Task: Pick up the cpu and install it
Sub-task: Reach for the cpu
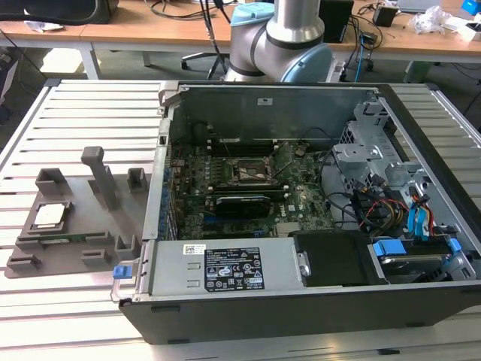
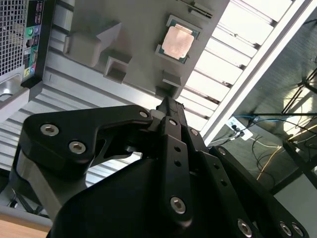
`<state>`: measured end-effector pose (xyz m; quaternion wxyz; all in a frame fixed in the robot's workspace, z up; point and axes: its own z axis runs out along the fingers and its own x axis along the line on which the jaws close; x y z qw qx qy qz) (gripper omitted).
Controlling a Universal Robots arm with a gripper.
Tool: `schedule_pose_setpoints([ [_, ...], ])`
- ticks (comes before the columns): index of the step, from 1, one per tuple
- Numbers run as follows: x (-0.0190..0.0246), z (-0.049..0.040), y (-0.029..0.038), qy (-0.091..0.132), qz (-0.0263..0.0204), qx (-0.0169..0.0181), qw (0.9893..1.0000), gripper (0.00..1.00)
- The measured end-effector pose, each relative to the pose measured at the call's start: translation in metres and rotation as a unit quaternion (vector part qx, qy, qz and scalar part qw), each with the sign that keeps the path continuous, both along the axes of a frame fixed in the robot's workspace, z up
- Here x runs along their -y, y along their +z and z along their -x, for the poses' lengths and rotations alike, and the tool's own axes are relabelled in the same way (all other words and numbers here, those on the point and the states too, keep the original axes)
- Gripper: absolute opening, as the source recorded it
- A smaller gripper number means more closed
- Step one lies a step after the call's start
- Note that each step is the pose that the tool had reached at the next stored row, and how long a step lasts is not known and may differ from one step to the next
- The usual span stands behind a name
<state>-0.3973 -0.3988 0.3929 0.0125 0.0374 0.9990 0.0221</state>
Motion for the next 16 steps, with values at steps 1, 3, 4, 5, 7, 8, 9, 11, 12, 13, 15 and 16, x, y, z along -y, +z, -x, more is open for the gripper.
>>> schedule_pose_setpoints([
  [1,0.0000,0.0029,0.0000,0.000,0.0000,0.0000,1.0000,0.11],
  [3,0.0000,0.0062,0.0000,0.000,0.0000,0.0000,1.0000,0.11],
  [4,0.0000,0.0074,0.0000,0.000,0.0000,0.0000,1.0000,0.11],
  [5,0.0000,0.0084,0.0000,0.000,0.0000,0.0000,1.0000,0.11],
  [7,0.0000,0.0114,0.0000,0.000,0.0000,0.0000,1.0000,0.11],
  [8,0.0000,0.0130,0.0000,0.000,0.0000,0.0000,1.0000,0.11],
  [9,0.0000,0.0141,0.0000,0.000,0.0000,0.0000,1.0000,0.11],
  [11,0.0000,0.0174,0.0000,0.000,0.0000,0.0000,1.0000,0.11],
  [12,0.0000,0.0184,-0.0001,0.000,0.0000,0.0000,1.0000,0.11],
  [13,0.0000,0.0193,-0.0001,0.000,0.0000,0.0000,1.0000,0.11],
  [15,0.0000,0.0218,-0.0001,0.000,0.0000,0.0000,1.0000,0.11],
  [16,0.0000,0.0228,-0.0001,0.000,0.0000,0.0000,1.0000,0.11],
])
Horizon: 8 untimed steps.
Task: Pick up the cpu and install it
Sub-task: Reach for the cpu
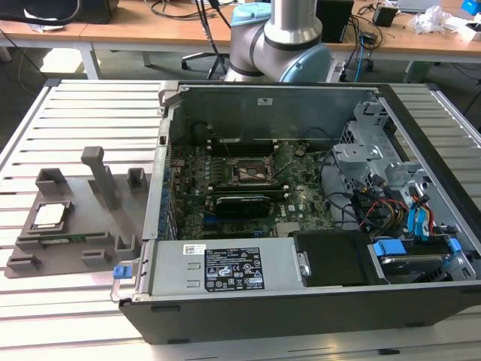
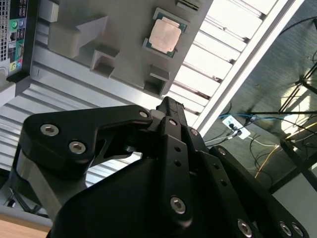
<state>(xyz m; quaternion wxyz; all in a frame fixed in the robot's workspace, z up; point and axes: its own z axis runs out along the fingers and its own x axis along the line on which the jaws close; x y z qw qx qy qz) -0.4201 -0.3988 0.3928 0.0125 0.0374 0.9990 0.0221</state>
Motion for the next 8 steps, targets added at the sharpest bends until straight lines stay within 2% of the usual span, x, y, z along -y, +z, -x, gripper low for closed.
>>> schedule_pose_setpoints([
  [8,0.0000,0.0122,-0.0001,0.000,0.0000,0.0000,1.0000,0.11],
])
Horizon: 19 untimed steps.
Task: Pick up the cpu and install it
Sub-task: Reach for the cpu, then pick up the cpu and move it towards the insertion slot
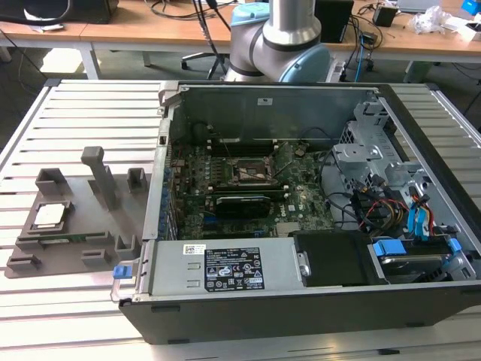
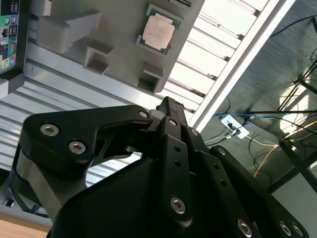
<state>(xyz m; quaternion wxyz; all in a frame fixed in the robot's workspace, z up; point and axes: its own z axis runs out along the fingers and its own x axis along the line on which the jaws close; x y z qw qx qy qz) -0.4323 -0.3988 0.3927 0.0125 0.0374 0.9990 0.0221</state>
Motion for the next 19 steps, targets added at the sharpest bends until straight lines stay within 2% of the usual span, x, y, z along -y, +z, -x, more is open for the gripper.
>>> schedule_pose_setpoints([
  [4,0.0001,0.0050,0.0000,0.000,0.0000,0.0000,1.0000,0.11],
  [19,0.0000,0.0068,-0.0001,0.000,0.0000,0.0000,1.0000,0.11],
])
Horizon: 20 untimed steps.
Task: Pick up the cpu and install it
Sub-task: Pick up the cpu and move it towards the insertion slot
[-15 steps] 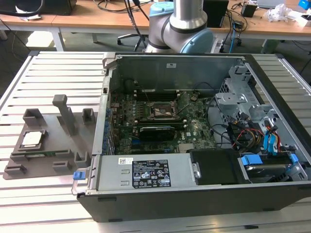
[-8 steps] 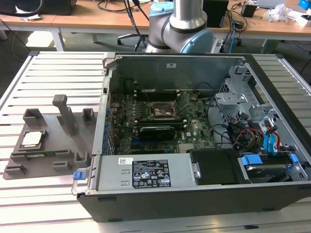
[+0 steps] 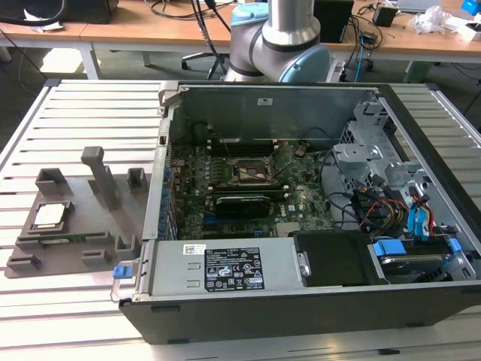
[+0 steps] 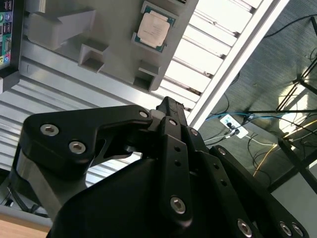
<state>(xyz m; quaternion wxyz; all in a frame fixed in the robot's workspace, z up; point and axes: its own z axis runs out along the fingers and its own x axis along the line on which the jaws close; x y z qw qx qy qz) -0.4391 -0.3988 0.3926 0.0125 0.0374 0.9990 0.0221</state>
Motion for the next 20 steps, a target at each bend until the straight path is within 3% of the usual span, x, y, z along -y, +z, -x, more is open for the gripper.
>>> schedule_pose_setpoints([
  [1,0.0000,0.0001,0.0000,0.000,0.0000,0.0000,1.0000,0.11],
  [3,0.0000,0.0003,0.0000,0.000,0.0000,0.0000,1.0000,0.24],
  [4,0.0000,0.0004,-0.0001,0.000,0.0000,0.0000,1.0000,0.24],
  [5,0.0000,0.0004,0.0000,0.000,0.0000,0.0000,1.0000,0.36],
  [7,0.0000,0.0006,0.0000,0.000,0.0000,0.0000,1.0000,0.48],
  [15,0.0000,0.0013,-0.0001,0.000,0.0000,0.0000,1.0000,0.68],
  [17,-0.0001,0.0014,-0.0001,0.000,0.0052,0.0000,1.0000,0.68],
  [18,-0.0001,0.0013,0.0000,0.002,0.0178,-0.0002,0.9998,0.68],
  [19,-0.0001,0.0013,-0.0001,0.005,0.0242,-0.0002,0.9997,0.68],
  [20,-0.0001,0.0013,-0.0001,0.008,0.0273,-0.0003,0.9996,0.68],
])
